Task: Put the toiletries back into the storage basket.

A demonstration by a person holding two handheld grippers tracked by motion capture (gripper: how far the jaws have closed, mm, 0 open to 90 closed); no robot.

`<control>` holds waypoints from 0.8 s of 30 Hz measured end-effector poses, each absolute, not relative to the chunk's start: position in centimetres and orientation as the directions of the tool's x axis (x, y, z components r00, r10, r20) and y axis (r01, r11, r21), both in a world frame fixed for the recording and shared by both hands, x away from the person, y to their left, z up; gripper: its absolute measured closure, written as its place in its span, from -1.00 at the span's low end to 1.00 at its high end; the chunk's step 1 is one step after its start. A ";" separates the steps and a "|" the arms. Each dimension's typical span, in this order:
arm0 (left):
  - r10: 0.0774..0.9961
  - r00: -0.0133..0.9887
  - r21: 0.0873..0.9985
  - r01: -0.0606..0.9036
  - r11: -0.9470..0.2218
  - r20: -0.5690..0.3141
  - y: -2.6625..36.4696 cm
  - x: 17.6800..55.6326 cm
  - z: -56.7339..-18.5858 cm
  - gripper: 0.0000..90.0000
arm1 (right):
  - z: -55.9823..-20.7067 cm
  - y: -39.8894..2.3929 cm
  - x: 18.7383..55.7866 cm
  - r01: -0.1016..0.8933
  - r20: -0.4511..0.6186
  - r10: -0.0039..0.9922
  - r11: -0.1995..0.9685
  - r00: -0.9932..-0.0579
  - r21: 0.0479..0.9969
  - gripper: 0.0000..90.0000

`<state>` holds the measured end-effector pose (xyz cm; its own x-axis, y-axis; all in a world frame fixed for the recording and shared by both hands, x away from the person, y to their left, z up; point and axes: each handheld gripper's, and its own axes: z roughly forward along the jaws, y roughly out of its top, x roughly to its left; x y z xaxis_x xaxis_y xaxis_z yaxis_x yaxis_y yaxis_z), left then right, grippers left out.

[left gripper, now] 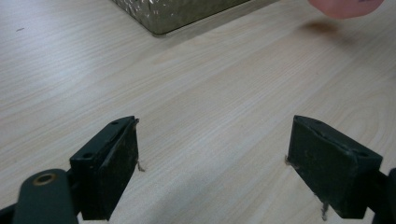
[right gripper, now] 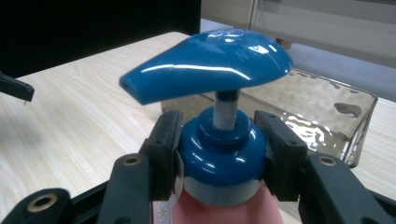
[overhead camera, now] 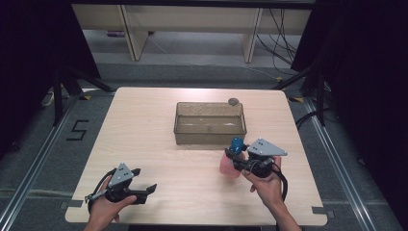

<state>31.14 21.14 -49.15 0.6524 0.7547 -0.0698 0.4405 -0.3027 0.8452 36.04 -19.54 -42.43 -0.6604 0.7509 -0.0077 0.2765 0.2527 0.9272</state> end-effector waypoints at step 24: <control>0.756 0.650 0.845 0.445 -0.295 -0.078 21.2 31.2 -49.3 -0.65 | -38.9 -19.4 38.4 0.246 -0.020 0.753 0.240 -0.658 0.939 0.19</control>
